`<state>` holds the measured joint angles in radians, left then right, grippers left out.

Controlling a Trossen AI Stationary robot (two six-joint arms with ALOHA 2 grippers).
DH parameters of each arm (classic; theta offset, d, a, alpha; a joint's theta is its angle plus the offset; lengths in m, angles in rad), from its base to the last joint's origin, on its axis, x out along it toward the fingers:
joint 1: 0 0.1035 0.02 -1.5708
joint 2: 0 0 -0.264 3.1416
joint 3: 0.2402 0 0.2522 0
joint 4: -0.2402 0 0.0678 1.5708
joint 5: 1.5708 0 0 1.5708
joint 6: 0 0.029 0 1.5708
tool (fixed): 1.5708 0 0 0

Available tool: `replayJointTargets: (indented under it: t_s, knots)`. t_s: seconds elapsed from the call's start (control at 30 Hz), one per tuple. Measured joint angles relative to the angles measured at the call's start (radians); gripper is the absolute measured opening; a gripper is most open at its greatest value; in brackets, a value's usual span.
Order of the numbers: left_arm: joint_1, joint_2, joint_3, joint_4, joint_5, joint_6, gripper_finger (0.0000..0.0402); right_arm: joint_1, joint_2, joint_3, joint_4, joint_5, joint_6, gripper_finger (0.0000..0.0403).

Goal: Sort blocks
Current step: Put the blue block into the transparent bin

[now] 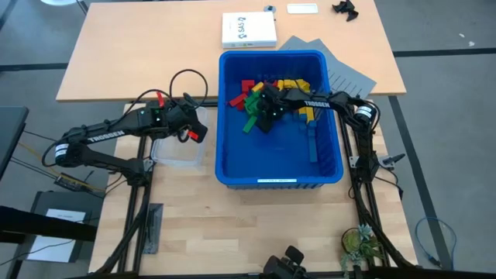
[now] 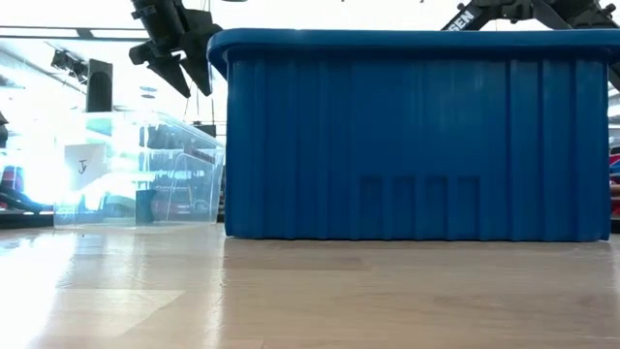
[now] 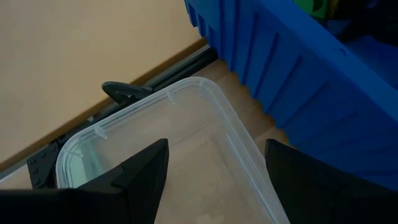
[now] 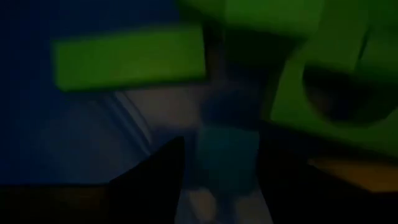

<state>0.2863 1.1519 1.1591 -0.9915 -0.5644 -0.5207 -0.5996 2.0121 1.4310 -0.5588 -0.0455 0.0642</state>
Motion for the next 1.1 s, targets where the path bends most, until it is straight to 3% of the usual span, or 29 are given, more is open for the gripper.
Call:
replayJointTargets:
  t_s: [0.17,0.33,0.47,0.8,0.97,1.1]
  knots:
    - [0.0,0.0,0.0,0.002,0.0,0.0,0.0274,0.006,-0.004,-0.026,0.002,0.013,-0.028,0.0131]
    - [0.0,0.0,0.0,0.016,-0.016,0.009,0.0274,0.029,-0.045,-0.032,0.006,0.008,-0.075,0.0127]
    - [-0.016,0.0,0.0,0.105,-0.048,0.066,0.0273,0.037,-0.155,-0.03,0.016,-0.046,-0.093,0.0127]
    - [-0.137,0.036,0.0,0.736,-0.035,0.624,0.0273,0.044,-0.435,-0.029,0.236,-0.36,0.042,0.0127]
    - [-0.169,0.104,0.0,0.995,-0.032,0.92,0.0273,0.065,-0.49,-0.028,0.4,-0.534,0.155,0.0128]
    - [-0.188,0.157,0.0,1.096,0.002,1.077,0.0273,0.09,-0.495,-0.028,0.513,-0.618,0.22,0.0128]
